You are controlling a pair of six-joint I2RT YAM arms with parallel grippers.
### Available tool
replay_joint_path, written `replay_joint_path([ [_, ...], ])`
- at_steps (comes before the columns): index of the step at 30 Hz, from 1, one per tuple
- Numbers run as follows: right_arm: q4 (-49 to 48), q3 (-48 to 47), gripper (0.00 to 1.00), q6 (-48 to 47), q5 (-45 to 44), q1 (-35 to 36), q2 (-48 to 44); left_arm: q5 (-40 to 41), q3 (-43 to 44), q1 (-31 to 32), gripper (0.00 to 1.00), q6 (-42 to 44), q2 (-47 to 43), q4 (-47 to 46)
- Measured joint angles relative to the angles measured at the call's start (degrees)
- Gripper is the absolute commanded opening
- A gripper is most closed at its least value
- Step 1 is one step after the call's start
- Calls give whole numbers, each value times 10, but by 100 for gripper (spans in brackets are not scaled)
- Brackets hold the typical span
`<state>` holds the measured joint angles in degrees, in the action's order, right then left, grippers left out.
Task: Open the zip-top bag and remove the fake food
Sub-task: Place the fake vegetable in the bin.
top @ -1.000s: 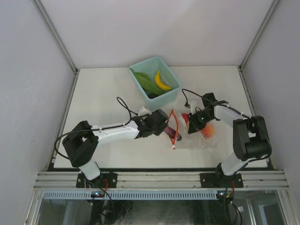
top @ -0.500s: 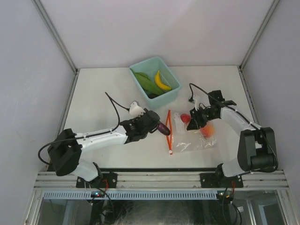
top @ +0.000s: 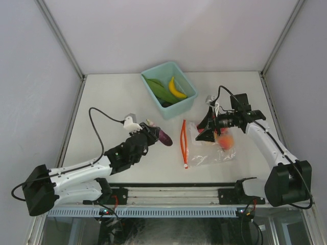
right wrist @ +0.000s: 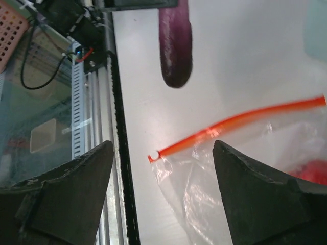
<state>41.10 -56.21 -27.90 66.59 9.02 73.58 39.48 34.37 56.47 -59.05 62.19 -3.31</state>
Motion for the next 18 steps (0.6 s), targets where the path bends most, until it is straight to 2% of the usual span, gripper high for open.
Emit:
replay_joint_path([
  [4, -39, -2, 79, 23, 38, 32, -12, -25, -59, 0, 0, 48, -58, -100],
  [8, -79, -8, 80, 69, 55, 70, -12, -70, -82, 0, 0, 89, -82, -189],
  [14, -134, -40, 81, 200, 57, 94, -6, -158, -80, 0, 0, 122, -73, -314],
  [18, -162, -62, 81, 265, 55, 102, -3, -200, -78, 1, 0, 134, -47, -359],
])
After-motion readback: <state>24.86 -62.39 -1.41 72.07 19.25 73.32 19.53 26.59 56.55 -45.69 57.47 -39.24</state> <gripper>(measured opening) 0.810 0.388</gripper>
